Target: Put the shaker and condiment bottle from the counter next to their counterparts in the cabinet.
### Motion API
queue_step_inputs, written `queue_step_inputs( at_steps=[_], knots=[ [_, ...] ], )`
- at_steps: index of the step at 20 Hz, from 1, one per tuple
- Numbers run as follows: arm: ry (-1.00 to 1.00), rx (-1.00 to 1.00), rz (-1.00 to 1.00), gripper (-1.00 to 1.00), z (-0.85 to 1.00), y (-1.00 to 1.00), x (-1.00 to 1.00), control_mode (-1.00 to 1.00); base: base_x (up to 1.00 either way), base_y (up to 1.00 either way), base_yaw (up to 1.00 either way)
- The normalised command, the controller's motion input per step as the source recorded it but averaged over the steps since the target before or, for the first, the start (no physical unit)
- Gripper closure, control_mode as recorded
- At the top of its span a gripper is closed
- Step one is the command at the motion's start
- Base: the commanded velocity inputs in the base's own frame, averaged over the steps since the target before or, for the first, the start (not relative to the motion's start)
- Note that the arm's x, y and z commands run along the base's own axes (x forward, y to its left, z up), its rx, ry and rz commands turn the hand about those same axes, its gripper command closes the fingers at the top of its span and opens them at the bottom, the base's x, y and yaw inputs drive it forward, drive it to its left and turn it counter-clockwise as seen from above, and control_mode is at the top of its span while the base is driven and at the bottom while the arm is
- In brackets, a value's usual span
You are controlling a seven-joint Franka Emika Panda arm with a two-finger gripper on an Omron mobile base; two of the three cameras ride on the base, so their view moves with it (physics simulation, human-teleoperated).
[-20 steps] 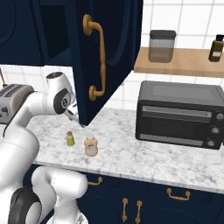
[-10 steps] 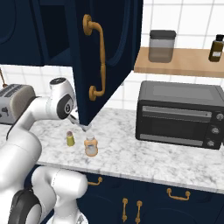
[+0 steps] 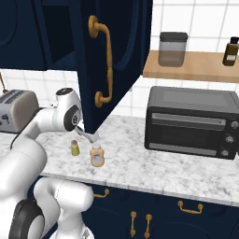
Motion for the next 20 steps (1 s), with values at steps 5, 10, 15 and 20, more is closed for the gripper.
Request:
queue_step_inputs(
  at_steps=[5,10,15,20],
  knots=[
    [0.0,0.01,0.0,-1.0,-0.19,-0.04,0.09,-1.0,0.0,0.0,0.0],
    [0.0,0.0,0.0,-1.0,-0.18,-0.04,0.06,-1.0,0.0,0.0,0.0],
    [0.0,0.0,0.0,-1.0,-0.2,-0.06,0.06,-1.0,0.0,0.0,0.0],
    [0.0,0.01,0.0,-1.0,-0.22,-0.12,0.07,-1.0,0.0,0.0,0.0]
  ],
)
